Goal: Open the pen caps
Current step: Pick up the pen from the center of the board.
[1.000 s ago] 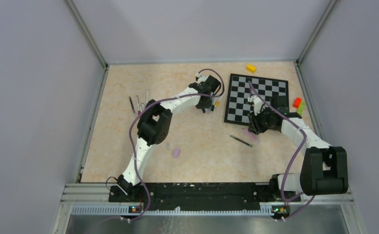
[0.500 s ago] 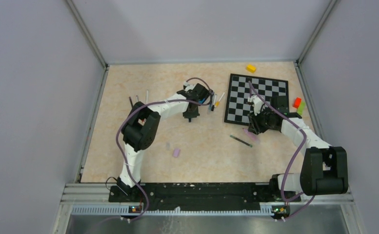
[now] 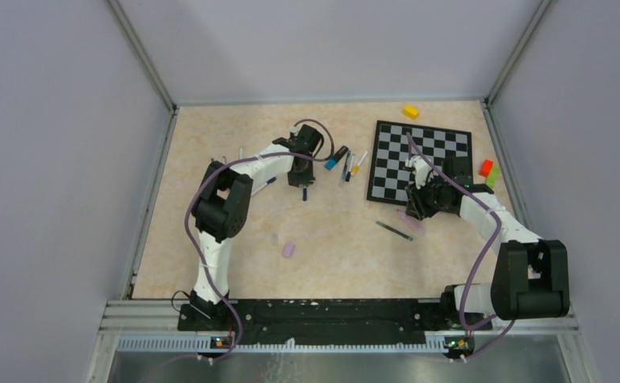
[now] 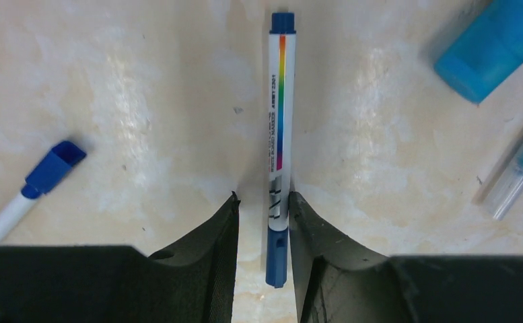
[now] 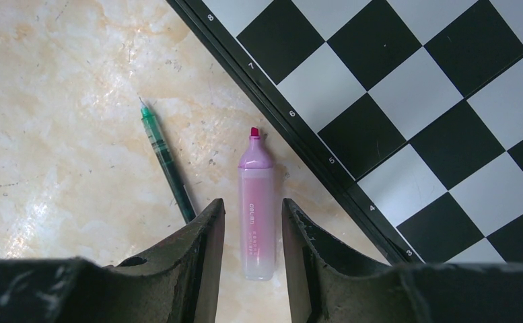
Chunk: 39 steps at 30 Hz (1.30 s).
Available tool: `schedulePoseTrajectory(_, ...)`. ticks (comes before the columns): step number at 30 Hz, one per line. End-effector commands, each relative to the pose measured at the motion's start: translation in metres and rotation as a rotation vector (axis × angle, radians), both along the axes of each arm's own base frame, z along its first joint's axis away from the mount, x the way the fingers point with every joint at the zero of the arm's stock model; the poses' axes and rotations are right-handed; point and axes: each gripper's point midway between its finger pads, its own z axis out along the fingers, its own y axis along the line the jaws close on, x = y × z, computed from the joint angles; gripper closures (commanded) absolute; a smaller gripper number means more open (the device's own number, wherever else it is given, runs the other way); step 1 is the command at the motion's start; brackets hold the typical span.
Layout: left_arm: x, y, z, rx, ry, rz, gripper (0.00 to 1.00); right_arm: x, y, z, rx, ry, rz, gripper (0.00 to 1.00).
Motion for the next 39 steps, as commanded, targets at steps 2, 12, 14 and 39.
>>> schedulePoseTrajectory(2,0.006,0.002,-0.019,-0.019,0.067,-0.066,0.65,0.015,0.001,0.022,0.011,-0.082,0.01,0.64)
schedulePoseTrajectory(12,-0.016,0.005,-0.04,-0.028,0.154,-0.127,0.89,0.015,0.003,0.022,0.017,-0.08,0.02,0.64)
schedulePoseTrajectory(14,-0.015,0.004,-0.031,-0.04,0.123,-0.142,0.96,0.012,0.006,0.024,0.032,-0.079,0.041,0.64)
schedulePoseTrajectory(39,-0.219,-0.095,0.167,-1.127,0.0,-0.818,1.0,-0.124,0.093,0.154,0.27,-0.824,1.223,0.42)
